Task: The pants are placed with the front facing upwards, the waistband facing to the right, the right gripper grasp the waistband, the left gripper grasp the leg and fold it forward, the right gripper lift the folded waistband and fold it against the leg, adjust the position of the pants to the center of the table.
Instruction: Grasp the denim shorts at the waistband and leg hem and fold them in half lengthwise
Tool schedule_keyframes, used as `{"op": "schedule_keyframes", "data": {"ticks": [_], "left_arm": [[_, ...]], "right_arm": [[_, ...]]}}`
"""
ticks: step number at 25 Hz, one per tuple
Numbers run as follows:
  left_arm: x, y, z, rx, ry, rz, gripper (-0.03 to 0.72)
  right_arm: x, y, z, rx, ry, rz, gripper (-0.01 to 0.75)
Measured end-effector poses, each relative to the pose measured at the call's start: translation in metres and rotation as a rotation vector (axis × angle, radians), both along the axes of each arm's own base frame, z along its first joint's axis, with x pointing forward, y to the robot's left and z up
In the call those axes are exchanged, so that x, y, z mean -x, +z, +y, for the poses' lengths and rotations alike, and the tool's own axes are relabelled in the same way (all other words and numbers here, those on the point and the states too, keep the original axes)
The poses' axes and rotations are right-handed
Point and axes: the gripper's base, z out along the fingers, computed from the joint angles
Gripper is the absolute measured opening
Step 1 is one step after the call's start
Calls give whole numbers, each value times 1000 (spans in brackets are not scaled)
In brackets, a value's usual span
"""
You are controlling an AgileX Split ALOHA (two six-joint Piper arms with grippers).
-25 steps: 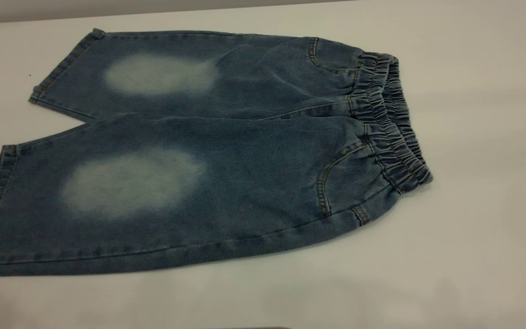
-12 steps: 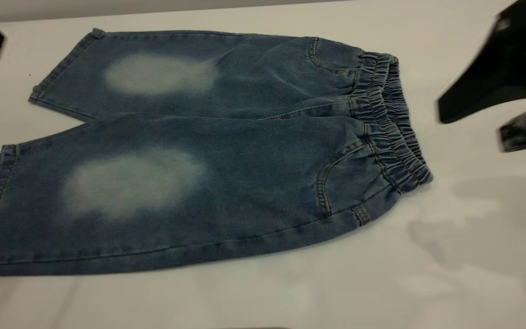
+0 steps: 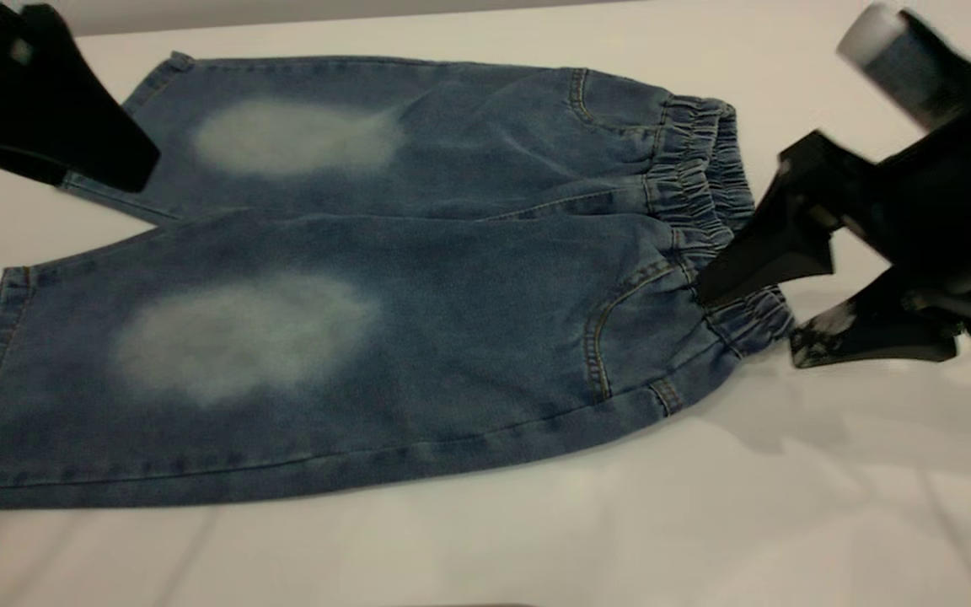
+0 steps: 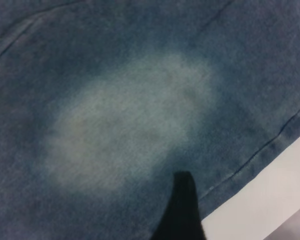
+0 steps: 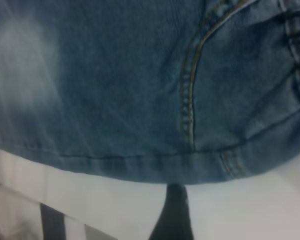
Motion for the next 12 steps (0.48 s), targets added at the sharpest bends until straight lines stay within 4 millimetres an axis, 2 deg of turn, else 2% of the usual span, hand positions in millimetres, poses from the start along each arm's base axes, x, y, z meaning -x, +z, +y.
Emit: {"op": "schedule_keyframes", "data": {"ticks": [6,12], "left_arm": [[0,0,-1,0,-5,-4,574],[0,0,-1,0,-5,-4,574]], "right_arm": [[-15,-18,1,27,-9,22,552],[-15,-33,-1,47,-16,63,552]]}}
